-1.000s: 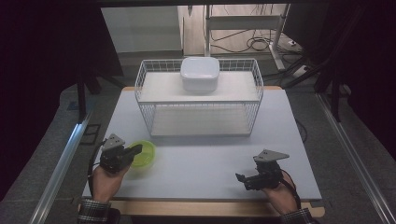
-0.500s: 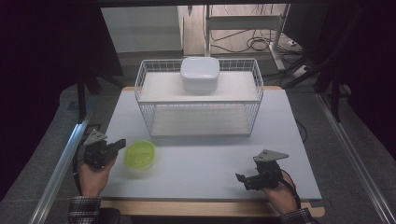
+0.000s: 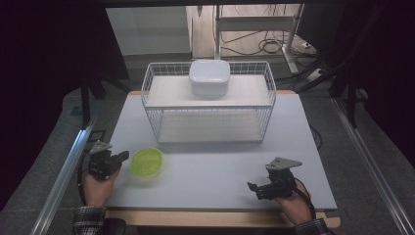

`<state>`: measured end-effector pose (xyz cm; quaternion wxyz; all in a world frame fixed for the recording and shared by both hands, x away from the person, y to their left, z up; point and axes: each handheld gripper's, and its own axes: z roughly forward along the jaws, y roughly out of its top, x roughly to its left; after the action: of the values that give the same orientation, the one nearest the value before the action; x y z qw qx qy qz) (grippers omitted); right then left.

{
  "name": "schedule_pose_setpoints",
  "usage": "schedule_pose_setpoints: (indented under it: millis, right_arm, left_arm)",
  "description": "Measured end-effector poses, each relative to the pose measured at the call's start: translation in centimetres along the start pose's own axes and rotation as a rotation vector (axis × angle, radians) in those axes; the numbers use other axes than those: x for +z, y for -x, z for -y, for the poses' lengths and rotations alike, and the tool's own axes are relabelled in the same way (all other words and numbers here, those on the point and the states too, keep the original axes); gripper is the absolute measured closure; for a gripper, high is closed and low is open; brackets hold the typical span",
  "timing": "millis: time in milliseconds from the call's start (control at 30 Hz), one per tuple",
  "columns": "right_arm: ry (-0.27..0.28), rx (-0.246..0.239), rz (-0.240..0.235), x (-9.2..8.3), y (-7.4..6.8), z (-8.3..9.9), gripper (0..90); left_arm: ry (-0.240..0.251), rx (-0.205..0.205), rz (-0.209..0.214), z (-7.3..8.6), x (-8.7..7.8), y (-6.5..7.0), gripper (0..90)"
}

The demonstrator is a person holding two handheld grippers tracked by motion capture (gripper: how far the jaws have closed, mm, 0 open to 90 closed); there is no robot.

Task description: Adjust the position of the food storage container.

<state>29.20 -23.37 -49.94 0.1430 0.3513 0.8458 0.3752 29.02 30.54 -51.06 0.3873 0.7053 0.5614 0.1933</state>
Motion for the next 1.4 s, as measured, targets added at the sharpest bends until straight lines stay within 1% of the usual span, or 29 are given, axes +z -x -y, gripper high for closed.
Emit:
schedule_pose_setpoints:
  millis: [67,167,233,367,433,600,667,800,933,1000,1067,1200,1300,1400]
  right_arm:
    - [-0.002,-0.001,0.000,0.0,0.0,0.0,4.9]
    - [-0.004,-0.003,0.001,0.1,0.0,0.0,4.9]
    - [-0.008,-0.004,0.000,0.1,0.0,0.0,4.9]
    - [-0.015,-0.005,0.000,0.1,-0.1,0.1,5.0]
    - [-0.018,-0.008,0.000,0.2,-0.1,0.1,5.1]
    - [-0.028,-0.015,-0.002,0.3,-0.2,0.1,5.2]
    - [-0.029,-0.013,-0.002,0.4,-0.2,0.1,5.3]
    - [-0.030,-0.014,-0.002,0.4,-0.2,0.1,5.3]
    - [-0.031,-0.017,-0.002,0.4,-0.2,0.1,5.3]
    - [-0.033,-0.017,-0.002,0.4,-0.2,0.1,5.3]
    - [-0.033,-0.017,-0.001,0.4,-0.2,0.1,5.3]
    - [-0.032,-0.013,-0.003,0.4,-0.2,0.1,5.3]
    - [-0.035,-0.018,-0.003,0.4,-0.3,0.1,5.3]
    - [-0.035,-0.019,-0.003,0.5,-0.3,0.1,5.3]
  left_arm:
    - [-0.009,0.003,-0.005,0.2,0.1,0.2,89.9]
    - [-0.028,0.019,-0.019,0.3,0.4,0.6,89.9]
    - [-0.036,0.018,-0.028,0.3,0.6,0.7,89.9]
    - [-0.033,0.008,-0.026,0.3,0.7,0.8,89.9]
    - [-0.033,0.002,-0.016,0.3,0.8,0.9,89.9]
    - [-0.035,0.004,0.002,0.1,1.1,1.7,89.9]
    - [-0.038,0.012,0.007,0.0,1.2,2.1,89.9]
    - [-0.042,0.015,0.031,-0.1,1.5,3.1,89.9]
    - [-0.045,0.029,0.058,-0.2,1.8,4.2,89.9]
    - [-0.045,0.034,0.061,-0.2,1.9,4.4,89.9]
    - [-0.048,0.026,0.068,-0.1,1.9,4.2,89.8]
    - [-0.067,0.006,0.052,0.4,1.8,3.5,89.2]
    - [-0.076,-0.008,0.061,0.7,1.8,3.0,89.2]
    - [-0.066,-0.010,0.088,0.7,1.7,3.0,89.2]
